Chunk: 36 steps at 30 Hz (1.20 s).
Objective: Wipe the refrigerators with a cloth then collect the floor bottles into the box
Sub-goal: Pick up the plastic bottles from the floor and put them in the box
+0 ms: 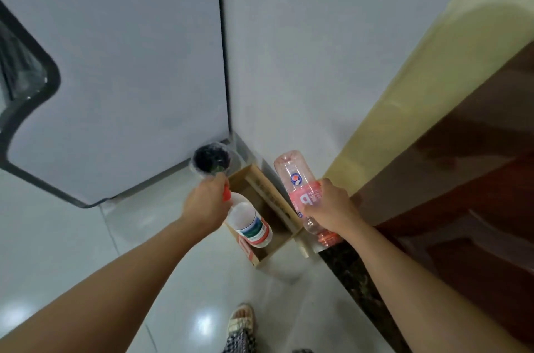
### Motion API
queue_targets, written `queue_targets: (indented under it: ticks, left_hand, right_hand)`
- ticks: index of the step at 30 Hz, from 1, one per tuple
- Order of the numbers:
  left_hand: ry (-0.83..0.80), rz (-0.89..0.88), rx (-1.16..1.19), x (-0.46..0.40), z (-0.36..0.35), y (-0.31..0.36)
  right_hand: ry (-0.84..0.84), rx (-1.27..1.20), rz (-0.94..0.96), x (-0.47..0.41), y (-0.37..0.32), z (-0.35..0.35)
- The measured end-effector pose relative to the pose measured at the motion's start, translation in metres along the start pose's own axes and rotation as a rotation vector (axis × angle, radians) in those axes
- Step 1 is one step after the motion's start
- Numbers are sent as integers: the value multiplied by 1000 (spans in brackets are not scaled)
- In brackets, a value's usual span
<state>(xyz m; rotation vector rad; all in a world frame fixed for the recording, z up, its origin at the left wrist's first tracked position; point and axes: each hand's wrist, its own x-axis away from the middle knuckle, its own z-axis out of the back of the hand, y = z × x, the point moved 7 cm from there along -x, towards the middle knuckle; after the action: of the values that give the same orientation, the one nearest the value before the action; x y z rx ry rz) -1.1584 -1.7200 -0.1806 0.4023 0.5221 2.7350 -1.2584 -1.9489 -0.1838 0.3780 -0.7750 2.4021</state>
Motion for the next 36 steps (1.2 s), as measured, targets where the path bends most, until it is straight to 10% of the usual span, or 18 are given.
queue_targets:
  ticks: [17, 36]
  left_hand:
    - [-82, 488, 171, -101, -166, -27]
    - [-295, 427, 137, -264, -458, -147]
  right_hand:
    - [-338, 184, 58, -192, 66, -120]
    - [-343, 84, 4, -383, 183, -404]
